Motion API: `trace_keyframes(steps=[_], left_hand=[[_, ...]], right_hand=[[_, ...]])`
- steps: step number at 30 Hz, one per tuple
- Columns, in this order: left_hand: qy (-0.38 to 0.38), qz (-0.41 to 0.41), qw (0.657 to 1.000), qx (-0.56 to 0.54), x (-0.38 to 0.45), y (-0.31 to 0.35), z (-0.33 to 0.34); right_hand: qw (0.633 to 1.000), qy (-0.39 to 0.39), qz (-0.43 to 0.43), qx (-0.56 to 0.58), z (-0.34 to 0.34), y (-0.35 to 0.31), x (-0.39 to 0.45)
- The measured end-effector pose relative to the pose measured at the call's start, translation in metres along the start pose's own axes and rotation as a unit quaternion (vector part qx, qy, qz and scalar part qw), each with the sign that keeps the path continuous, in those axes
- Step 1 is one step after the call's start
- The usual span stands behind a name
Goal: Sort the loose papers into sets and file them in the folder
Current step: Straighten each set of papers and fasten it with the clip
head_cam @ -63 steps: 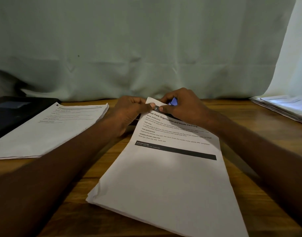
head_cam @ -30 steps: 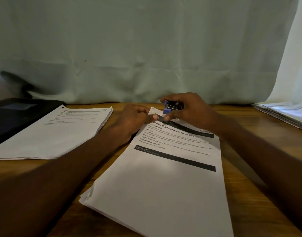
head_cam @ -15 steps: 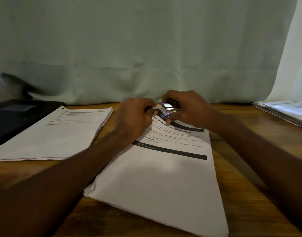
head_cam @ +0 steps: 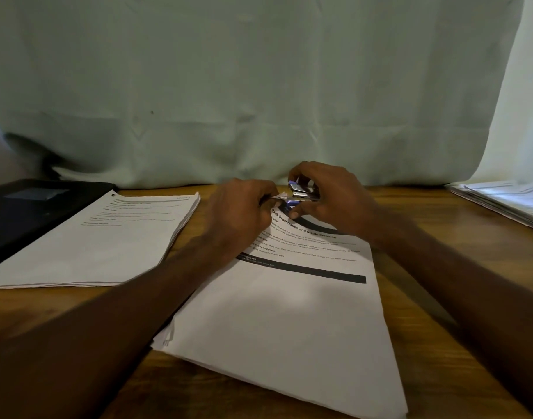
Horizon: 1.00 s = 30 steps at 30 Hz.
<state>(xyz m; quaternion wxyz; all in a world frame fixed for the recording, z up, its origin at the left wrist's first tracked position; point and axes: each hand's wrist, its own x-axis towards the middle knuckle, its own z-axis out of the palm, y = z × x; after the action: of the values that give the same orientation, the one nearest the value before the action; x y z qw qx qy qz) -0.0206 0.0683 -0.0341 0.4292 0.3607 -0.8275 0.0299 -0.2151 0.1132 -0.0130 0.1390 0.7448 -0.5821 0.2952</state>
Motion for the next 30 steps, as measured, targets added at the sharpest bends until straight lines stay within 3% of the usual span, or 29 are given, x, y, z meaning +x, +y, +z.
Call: trace_keyframes(steps=[18,25,30], left_hand=[[0.009,0.017,1.000,0.000,0.0004,-0.0024,0.0018],[-0.017,0.004,0.999,-0.043,0.0025,-0.0045,0.0039],[-0.014,-0.048,0.992,-0.114,0.0035,-0.0029,0.0040]], right_hand=[[0.996,0.049,-0.074,-0.015,0.0021,-0.0060,-0.0019],[0.998,0.041,-0.051,-0.027,0.0036,-0.0058,-0.0011],[0.998,0.048,-0.037,-0.025,0.0060,-0.0061,-0.0015]])
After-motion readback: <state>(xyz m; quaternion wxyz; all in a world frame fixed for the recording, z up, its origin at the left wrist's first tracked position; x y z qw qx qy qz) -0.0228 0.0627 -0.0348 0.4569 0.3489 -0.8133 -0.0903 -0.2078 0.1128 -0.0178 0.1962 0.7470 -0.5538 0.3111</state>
